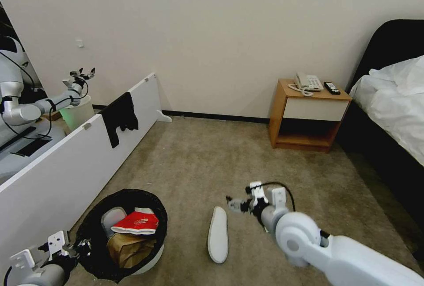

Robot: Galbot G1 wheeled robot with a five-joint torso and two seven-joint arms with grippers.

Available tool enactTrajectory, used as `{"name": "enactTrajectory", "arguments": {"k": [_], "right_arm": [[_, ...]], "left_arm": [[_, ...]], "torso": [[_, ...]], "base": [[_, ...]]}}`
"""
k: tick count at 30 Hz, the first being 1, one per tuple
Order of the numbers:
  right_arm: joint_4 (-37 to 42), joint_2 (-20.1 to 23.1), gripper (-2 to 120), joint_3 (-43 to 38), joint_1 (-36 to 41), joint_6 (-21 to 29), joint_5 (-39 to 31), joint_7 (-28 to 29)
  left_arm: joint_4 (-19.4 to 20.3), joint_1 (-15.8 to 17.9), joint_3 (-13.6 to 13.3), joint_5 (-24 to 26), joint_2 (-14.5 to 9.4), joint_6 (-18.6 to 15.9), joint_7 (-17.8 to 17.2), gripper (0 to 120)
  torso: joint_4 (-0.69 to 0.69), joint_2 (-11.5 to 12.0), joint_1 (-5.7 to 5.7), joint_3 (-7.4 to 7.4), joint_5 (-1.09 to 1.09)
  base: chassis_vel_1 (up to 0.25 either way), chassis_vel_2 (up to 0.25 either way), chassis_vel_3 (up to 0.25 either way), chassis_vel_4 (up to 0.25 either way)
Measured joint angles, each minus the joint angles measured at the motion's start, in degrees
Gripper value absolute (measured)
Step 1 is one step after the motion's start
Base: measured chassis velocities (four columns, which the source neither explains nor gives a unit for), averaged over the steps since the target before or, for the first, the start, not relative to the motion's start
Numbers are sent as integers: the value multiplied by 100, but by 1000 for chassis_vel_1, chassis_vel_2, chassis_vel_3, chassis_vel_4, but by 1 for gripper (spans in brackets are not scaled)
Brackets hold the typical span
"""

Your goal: Pick up the trash bin, then pick up the garbage from the floor and place it into the trash bin.

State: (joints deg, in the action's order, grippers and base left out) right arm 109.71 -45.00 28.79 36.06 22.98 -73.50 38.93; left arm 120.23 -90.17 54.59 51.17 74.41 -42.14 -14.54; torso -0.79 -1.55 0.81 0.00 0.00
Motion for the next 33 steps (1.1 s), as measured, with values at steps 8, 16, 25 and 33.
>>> {"name": "enactTrajectory", "arguments": {"k": [8, 16, 25, 33], "right_arm": [[-412, -317, 100, 478, -105, 182, -29, 217], [-1333, -885, 100, 896, -340, 298, -68, 393], [-2566, -1634, 100, 1100, -504, 268, 184, 307], [-3066, -2238, 100, 1250, -565, 210, 363, 201]], "left_arm": [[1, -5, -15, -15, 41, 0, 5, 1], [-20, 7, -56, -53, 114, 0, 36, 1], [-73, 10, -57, -66, 149, 0, 76, 1], [-152, 63, -78, -70, 162, 0, 96, 1]], "torso": [[-1, 0, 0, 0, -1], [0, 0, 0, 1, -1], [-1, 0, 0, 0, -1], [0, 0, 0, 1, -1]], "base": [[0, 0, 0, 0], [0, 0, 0, 0], [0, 0, 0, 0], [0, 0, 0, 0]]}}
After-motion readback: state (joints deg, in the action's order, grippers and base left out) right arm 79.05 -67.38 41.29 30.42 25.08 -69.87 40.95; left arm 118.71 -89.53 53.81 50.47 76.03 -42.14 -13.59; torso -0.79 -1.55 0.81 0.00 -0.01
